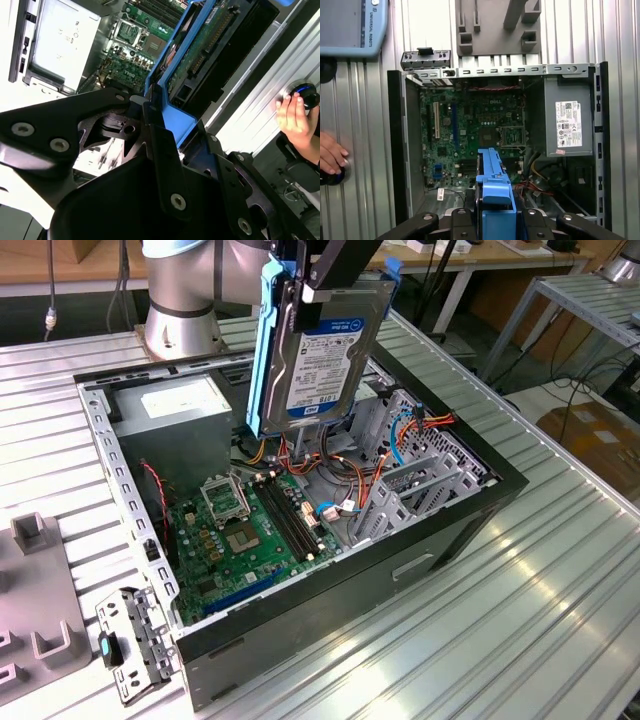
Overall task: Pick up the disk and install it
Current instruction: 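Insert the disk into the insertion slot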
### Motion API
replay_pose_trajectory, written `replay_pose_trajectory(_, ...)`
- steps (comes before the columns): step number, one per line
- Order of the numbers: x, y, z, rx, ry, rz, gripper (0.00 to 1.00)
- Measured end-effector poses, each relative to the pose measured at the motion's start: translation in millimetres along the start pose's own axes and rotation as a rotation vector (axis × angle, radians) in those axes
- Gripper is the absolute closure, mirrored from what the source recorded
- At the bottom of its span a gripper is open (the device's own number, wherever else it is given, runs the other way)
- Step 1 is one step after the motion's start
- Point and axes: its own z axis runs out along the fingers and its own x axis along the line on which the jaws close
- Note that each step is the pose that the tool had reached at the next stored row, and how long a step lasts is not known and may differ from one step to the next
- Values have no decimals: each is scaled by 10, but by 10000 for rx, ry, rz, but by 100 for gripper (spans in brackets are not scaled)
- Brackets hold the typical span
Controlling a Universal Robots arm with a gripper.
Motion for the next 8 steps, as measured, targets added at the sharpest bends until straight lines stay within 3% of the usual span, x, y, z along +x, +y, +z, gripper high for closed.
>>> replay_pose_trajectory(8,113,-70,10,2,23,0,63)
